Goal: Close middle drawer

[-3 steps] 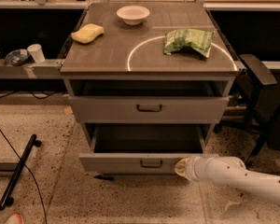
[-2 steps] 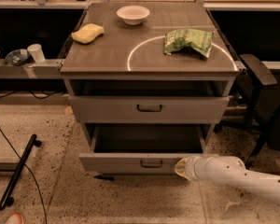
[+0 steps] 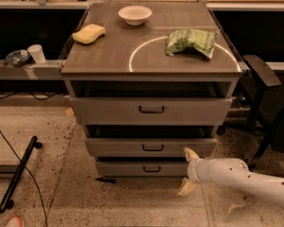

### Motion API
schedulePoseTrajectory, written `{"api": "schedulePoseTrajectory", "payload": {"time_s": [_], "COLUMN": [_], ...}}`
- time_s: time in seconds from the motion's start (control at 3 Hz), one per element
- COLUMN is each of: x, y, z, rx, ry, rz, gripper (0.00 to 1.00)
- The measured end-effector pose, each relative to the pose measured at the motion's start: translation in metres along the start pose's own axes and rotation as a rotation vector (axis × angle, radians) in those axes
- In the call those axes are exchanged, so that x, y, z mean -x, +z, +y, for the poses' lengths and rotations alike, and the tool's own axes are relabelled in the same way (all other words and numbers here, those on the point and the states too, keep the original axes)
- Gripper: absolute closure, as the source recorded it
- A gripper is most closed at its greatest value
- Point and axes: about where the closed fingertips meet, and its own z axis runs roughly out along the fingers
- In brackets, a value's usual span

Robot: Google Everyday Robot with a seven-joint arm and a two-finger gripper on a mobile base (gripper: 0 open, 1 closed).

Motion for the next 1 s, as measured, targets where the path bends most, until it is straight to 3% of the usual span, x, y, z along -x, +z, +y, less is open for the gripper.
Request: {"api": "schedulePoseTrajectory", "payload": {"time_s": [0.67,1.0], "x": [-0.005,-0.012], "y": [0.0,0.013], "z": [0.007,0.001], "rx": [0.017,0.03], "ry": [0.016,0.004], "rz": [0.004,0.02], "gripper": [0.0,0.19]}}
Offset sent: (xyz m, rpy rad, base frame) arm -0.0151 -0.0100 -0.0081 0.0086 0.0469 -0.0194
